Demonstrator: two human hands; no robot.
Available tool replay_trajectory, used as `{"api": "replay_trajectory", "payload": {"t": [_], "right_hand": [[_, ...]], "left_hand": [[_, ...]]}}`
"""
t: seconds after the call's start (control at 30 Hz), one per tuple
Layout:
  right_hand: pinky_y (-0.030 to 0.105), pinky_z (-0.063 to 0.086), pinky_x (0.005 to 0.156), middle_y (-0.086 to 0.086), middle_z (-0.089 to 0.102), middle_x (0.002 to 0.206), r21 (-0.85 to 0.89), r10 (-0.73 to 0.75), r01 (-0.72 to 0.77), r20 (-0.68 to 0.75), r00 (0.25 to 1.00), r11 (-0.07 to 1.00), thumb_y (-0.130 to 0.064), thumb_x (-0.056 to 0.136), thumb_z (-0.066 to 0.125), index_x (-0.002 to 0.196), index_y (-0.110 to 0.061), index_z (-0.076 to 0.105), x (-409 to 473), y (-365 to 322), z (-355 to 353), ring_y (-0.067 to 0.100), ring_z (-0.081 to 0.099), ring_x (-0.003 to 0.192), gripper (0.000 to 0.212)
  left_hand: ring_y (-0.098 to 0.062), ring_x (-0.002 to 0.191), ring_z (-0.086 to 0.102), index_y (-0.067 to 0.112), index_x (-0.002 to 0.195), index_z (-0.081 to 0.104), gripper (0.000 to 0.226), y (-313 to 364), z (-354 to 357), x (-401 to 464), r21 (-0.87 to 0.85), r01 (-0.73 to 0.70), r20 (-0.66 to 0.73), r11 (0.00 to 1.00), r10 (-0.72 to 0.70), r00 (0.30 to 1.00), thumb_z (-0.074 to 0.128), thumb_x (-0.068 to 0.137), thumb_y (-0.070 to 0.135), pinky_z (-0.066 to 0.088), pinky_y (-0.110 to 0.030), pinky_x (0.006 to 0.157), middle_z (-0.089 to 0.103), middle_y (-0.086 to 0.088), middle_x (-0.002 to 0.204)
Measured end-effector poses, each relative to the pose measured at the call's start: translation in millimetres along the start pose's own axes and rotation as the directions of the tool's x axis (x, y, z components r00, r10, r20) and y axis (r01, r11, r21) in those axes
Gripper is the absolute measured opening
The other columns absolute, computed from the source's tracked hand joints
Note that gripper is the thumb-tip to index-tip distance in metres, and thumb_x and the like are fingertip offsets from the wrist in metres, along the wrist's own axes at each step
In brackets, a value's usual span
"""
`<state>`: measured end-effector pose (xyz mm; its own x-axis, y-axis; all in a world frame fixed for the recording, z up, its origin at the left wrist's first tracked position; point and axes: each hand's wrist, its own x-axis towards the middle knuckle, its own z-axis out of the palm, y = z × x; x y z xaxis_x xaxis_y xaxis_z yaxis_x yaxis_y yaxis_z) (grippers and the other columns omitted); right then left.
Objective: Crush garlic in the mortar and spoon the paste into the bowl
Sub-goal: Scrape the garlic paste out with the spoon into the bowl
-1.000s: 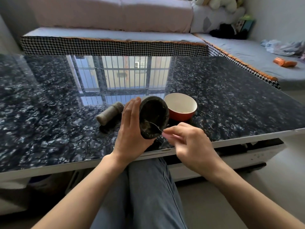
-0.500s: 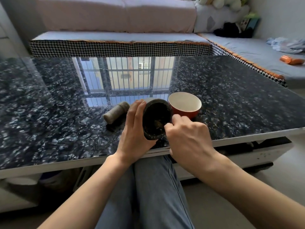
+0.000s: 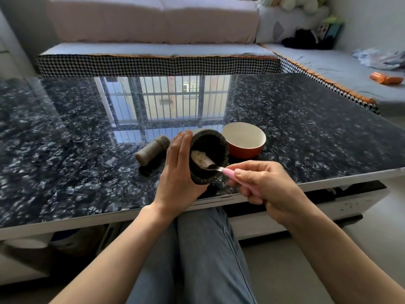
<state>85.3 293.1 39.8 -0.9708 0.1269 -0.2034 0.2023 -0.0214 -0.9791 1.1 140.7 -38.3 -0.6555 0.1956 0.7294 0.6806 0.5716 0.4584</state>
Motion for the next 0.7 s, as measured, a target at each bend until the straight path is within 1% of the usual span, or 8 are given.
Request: {"api": "replay_trajectory", "payload": {"t": [0.1, 0.2, 0.3, 0.33, 0.4, 0.5, 0.57, 0.7], "right_hand": [[0.016, 0.042, 0.044, -0.002, 0.066, 0.066, -0.285, -0.257, 0.214, -0.123, 0.959, 0.934, -0.014, 0.081, 0.067, 0.083, -0.011, 0.071, 1, 1, -6, 0.005, 0.053, 0.05, 0.006], [0.036, 0.053, 0.067, -0.004, 0.068, 0.082, -0.761, -0.581, 0.338, -0.062, 0.812, 0.554, -0.021, 0.084, 0.064, 0.091, -0.018, 0.07, 1, 8, -2, 0.017, 0.064, 0.074, 0.009], [0.041, 0.051, 0.065, -0.001, 0.064, 0.086, -0.892, -0.628, 0.329, 0.069, 0.775, 0.308, -0.023, 0.088, 0.058, 0.094, -0.018, 0.067, 1, 9, 14, 0.027, 0.062, 0.075, 0.013], [0.041, 0.051, 0.067, 0.0, 0.064, 0.087, -0.877, -0.608, 0.354, 0.092, 0.788, 0.326, -0.024, 0.087, 0.057, 0.094, -0.018, 0.067, 4, 5, 18, 0.026, 0.062, 0.077, 0.013], [0.035, 0.051, 0.069, -0.003, 0.066, 0.083, -0.763, -0.529, 0.393, 0.078, 0.845, 0.513, -0.025, 0.085, 0.061, 0.092, -0.019, 0.069, 10, -3, 22, 0.015, 0.062, 0.074, 0.012], [0.013, 0.039, 0.048, -0.004, 0.064, 0.064, -0.46, -0.333, 0.31, 0.032, 0.942, 0.832, -0.019, 0.082, 0.067, 0.082, -0.013, 0.072, 18, -19, 19, -0.003, 0.05, 0.047, 0.008], [0.014, 0.036, 0.043, 0.001, 0.064, 0.061, -0.436, -0.293, 0.259, -0.009, 0.956, 0.862, -0.017, 0.081, 0.068, 0.076, -0.012, 0.071, 24, -27, 16, -0.002, 0.047, 0.041, 0.008], [0.025, 0.041, 0.051, 0.006, 0.067, 0.064, -0.668, -0.224, 0.14, -0.041, 0.974, 0.731, -0.019, 0.076, 0.071, 0.069, -0.009, 0.071, 44, -48, 6, 0.01, 0.053, 0.051, 0.012]], "left_hand": [[-0.021, 0.13, 0.03, 0.016, 0.137, 0.019, 0.104, 3, -6, 0, -0.005, 0.07, 0.009, 0.998, -0.07, 0.997, 0.085, 0.058, 0.032, 0.029, -0.025, 0.103, 0.038, -0.017, 0.136], [-0.014, 0.122, 0.033, 0.019, 0.137, 0.018, 0.106, 8, -13, 5, -0.038, 0.145, 0.011, 0.989, -0.144, 0.989, 0.083, 0.055, 0.037, 0.034, -0.029, 0.093, 0.039, -0.015, 0.134], [-0.002, 0.116, 0.031, 0.02, 0.14, 0.015, 0.112, 9, -17, 12, -0.083, 0.223, 0.015, 0.971, -0.222, 0.975, 0.084, 0.053, 0.035, 0.032, -0.028, 0.091, 0.037, -0.008, 0.134], [0.0, 0.116, 0.029, 0.02, 0.141, 0.014, 0.114, 7, -18, 15, -0.087, 0.236, 0.017, 0.968, -0.235, 0.972, 0.085, 0.053, 0.034, 0.031, -0.027, 0.092, 0.036, -0.003, 0.134], [0.002, 0.117, 0.028, 0.021, 0.142, 0.013, 0.117, 7, -19, 17, -0.104, 0.257, 0.04, 0.961, -0.254, 0.966, 0.087, 0.053, 0.034, 0.029, -0.024, 0.094, 0.033, 0.006, 0.133], [-0.001, 0.118, 0.033, 0.018, 0.143, 0.014, 0.119, 5, -20, 21, -0.117, 0.267, 0.054, 0.956, -0.263, 0.963, 0.088, 0.051, 0.034, 0.025, -0.015, 0.093, 0.036, 0.0, 0.139], [-0.008, 0.119, 0.04, 0.017, 0.143, 0.014, 0.121, 1, -22, 23, -0.128, 0.267, 0.056, 0.955, -0.262, 0.964, 0.088, 0.049, 0.035, 0.027, -0.015, 0.094, 0.04, -0.005, 0.139], [-0.02, 0.124, 0.044, 0.02, 0.143, 0.011, 0.124, -3, -25, 26, -0.115, 0.257, 0.097, 0.96, -0.246, 0.964, 0.088, 0.048, 0.036, 0.033, -0.028, 0.097, 0.043, -0.007, 0.137]]}}
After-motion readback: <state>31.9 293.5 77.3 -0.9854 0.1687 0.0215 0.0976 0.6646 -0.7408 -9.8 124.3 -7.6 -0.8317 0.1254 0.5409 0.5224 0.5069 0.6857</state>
